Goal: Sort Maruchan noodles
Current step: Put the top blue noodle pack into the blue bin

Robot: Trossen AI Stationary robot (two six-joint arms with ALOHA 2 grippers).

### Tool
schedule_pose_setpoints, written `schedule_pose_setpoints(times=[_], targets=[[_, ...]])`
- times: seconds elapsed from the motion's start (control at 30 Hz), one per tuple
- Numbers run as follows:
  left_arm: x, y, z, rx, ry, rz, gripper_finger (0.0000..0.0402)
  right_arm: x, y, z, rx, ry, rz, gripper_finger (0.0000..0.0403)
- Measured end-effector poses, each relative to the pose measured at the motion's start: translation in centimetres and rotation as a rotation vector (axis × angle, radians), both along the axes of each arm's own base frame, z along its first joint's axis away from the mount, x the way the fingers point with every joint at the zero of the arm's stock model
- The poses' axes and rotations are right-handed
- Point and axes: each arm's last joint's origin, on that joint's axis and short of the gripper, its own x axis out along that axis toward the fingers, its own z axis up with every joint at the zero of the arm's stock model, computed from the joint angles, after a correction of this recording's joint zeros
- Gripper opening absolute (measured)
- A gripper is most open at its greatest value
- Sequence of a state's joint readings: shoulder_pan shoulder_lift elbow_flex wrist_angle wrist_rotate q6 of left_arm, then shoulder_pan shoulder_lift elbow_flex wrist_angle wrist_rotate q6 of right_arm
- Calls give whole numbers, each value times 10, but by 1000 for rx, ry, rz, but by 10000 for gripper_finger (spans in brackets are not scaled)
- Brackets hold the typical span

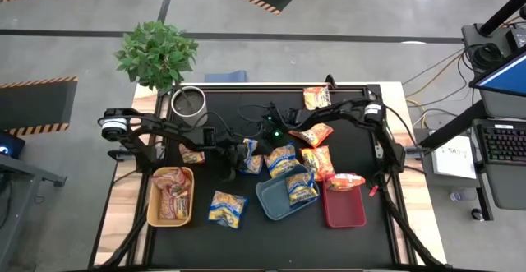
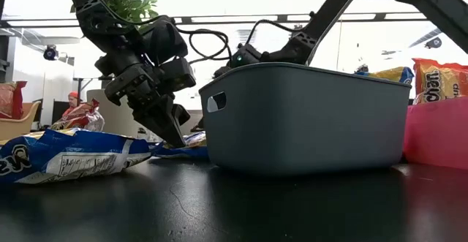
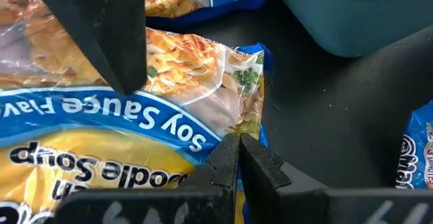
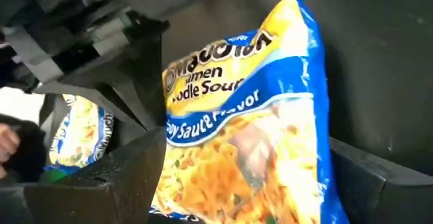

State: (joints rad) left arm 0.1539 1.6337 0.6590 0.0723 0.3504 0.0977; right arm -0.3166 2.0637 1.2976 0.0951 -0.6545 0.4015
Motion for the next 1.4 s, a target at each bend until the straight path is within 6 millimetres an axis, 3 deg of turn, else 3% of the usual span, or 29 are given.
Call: schedule_pose_setpoints(times=[0.43, 1.2, 1.4], targets=[[0, 0, 0, 16, -7, -17, 0, 12, 0, 0, 42, -37, 64, 267], [1, 0, 1, 23, -20, -13, 0, 12, 1, 0, 50, -36, 70, 137], [-1, 0, 10, 30, -47, -10, 0, 12, 1, 0, 49, -36, 71, 96]])
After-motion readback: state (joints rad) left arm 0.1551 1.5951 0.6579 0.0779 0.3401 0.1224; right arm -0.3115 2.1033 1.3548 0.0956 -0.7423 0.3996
